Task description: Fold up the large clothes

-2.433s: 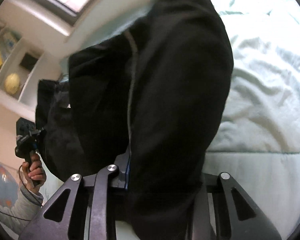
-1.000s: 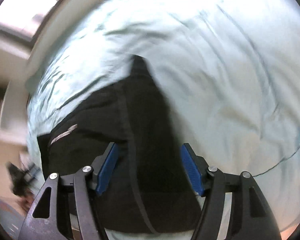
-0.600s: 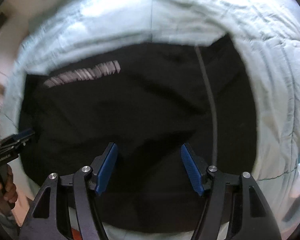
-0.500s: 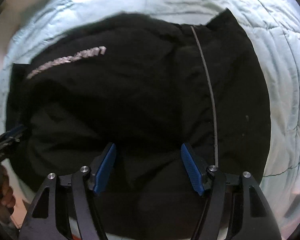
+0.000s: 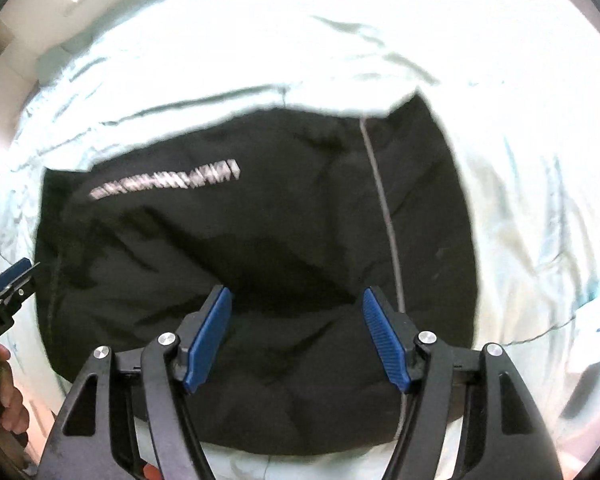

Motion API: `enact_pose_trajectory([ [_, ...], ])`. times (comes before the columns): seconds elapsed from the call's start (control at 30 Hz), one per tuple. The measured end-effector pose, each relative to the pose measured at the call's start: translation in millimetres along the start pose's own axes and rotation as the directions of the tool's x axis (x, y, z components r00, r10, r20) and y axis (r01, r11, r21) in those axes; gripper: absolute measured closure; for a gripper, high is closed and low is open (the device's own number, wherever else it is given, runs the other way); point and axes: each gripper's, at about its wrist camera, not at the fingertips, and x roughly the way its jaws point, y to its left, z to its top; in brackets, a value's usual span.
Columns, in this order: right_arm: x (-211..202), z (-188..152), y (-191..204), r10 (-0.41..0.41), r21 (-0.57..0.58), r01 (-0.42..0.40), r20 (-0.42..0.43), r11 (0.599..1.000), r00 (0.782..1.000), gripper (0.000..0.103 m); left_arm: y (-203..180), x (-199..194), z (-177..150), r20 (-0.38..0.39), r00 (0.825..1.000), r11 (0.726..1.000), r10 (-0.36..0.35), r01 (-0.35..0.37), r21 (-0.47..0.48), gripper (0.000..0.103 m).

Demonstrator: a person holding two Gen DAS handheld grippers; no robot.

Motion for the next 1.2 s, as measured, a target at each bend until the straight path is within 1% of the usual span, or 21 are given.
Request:
enact_pose_trajectory([
  [0.07, -22.7, 5.5, 5.3, -0.004, -0.01, 0.004, 0.041, 1.0, 0.999, 0.032, -0.7, -24.3, 5.5, 0.043, 0.999, 1.0, 0.004, -0.004, -0.002, 0.021],
  [0.13, -42.9, 11.1, 7.7, -0.004, -0.015, 0.005, 0.081, 1.0, 0.997, 0.032, -9.5, -41.6, 14.4, 0.089, 0.996, 1.0, 0.008, -0.008, -0.001, 0.021],
  [0.27, -81.7, 19.8, 22.3, 0.008, -0.019, -0.005, 0.153, 1.0, 0.988, 0.032, -23.9, -79.1, 29.2, 0.178, 0.984, 1.0, 0.009, -0.01, 0.006, 0.021],
  [0.33, -100.5, 19.9, 24.4, 0.005, -0.034, 0.001, 0.179, 0.999, 0.984, 0.032, -28.7, -94.5, 35.9, 0.208, 0.978, 1.0, 0.011, -0.013, 0.009, 0.021],
  [0.4, -122.0, 20.7, 28.9, -0.014, -0.05, 0.025, 0.208, 0.998, 0.978, 0.032, -30.6, -112.3, 39.7, 0.235, 0.972, 1.0, 0.009, -0.012, 0.01, 0.021],
  [0.47, -134.1, 20.4, 34.1, -0.036, -0.056, 0.05, 0.231, 0.997, 0.972, 0.03, -30.4, -126.4, 41.3, 0.263, 0.965, 1.0, 0.006, -0.008, 0.006, 0.021],
  [0.57, -153.1, 21.1, 39.2, -0.048, -0.06, 0.066, 0.26, 0.996, 0.965, 0.029, -31.9, -145.4, 42.9, 0.297, 0.955, 1.0, 0.01, -0.01, -0.003, 0.021],
  [0.63, -163.4, 19.8, 43.5, -0.052, -0.072, 0.075, 0.274, 0.995, 0.96, 0.029, -33.2, -151.7, 42.1, 0.306, 0.952, 1.0, 0.007, -0.004, -0.01, 0.021],
  [0.73, -166.7, 17.8, 51.1, -0.068, -0.092, 0.097, 0.278, 0.991, 0.958, 0.028, -33.6, -159.5, 38.9, 0.313, 0.95, 1.0, -0.002, 0.008, -0.018, 0.021],
  [0.8, -165.5, 16.7, 56.7, -0.057, -0.106, 0.088, 0.266, 0.99, 0.962, 0.027, -34.0, -162.7, 35.8, 0.322, 0.947, 1.0, 0.013, -0.004, -0.029, 0.021],
  [0.93, -154.9, 13.9, 66.5, -0.054, -0.121, 0.086, 0.248, 0.989, 0.967, 0.027, -33.9, -165.0, 31.6, 0.321, 0.947, 1.0, 0.015, -0.007, -0.027, 0.021],
  [1.0, -151.4, 12.7, 69.4, -0.054, -0.127, 0.087, 0.242, 0.988, 0.969, 0.027, -33.4, -163.1, 30.8, 0.317, 0.948, 0.999, 0.024, -0.016, -0.03, 0.021],
  [1.1, -147.1, 11.6, 71.9, -0.056, -0.131, 0.088, 0.23, 0.987, 0.971, 0.027, -30.2, -158.8, 29.4, 0.303, 0.951, 0.997, 0.063, -0.046, -0.063, 0.021],
  [1.2, -143.3, 11.4, 71.0, -0.057, -0.132, 0.087, 0.219, 0.987, 0.974, 0.027, -24.7, -153.1, 28.9, 0.286, 0.956, 0.995, 0.072, -0.049, -0.088, 0.021],
])
